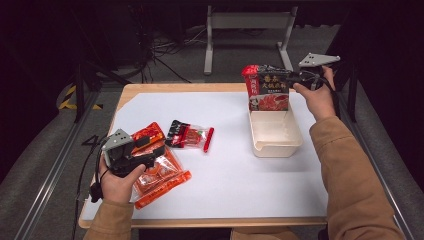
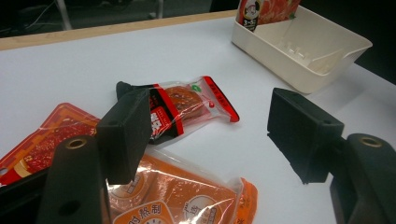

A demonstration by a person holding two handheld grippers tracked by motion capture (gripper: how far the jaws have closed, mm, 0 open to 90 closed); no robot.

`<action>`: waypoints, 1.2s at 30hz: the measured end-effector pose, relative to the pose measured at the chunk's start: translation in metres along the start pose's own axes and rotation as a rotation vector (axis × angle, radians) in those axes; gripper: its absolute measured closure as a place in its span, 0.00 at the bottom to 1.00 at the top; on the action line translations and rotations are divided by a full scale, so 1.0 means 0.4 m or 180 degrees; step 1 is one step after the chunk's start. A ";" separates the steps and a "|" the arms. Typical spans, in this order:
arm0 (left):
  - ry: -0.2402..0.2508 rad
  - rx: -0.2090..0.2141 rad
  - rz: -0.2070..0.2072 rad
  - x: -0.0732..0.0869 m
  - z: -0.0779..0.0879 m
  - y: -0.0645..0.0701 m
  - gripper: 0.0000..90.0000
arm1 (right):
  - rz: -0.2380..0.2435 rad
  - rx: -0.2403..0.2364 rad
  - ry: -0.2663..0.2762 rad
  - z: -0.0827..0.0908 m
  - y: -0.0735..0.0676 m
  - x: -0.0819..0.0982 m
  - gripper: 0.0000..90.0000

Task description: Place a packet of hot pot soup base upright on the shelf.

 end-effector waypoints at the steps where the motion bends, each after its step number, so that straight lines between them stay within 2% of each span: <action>1: 0.0000 0.0003 0.0001 -0.001 -0.001 0.001 0.35 | 0.0005 -0.0007 -0.0018 0.000 -0.002 0.002 0.83; 4: 0.0001 0.0007 -0.0006 -0.002 -0.002 0.001 0.35 | 0.0072 -0.0029 -0.0162 -0.007 -0.011 0.025 0.82; 11: -0.0007 0.0029 0.0003 -0.002 -0.009 -0.001 0.35 | -0.0019 -0.0029 -0.0208 -0.005 -0.010 0.052 0.81; 22: -0.0021 0.0103 -0.0006 -0.010 -0.028 0.003 0.35 | -0.0105 0.0133 -0.0448 0.016 0.007 0.099 0.84; 31: -0.0043 0.0095 0.0015 -0.009 -0.031 -0.004 0.35 | -0.0152 0.0154 -0.0490 0.020 0.010 0.106 0.82; 36: -0.0040 0.0093 0.0017 -0.009 -0.033 -0.008 0.35 | -0.0174 0.0199 -0.0430 0.034 0.012 0.097 0.71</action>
Point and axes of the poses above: each handheld gripper's, and its own axes: z roughly backward along the jaws, x roughly out of its underside, y roughly to its right, the point moved 8 cm from there along -z, roughly forward along the jaws, and after that the axes turned 11 degrees about x, right-handed, at the moved point
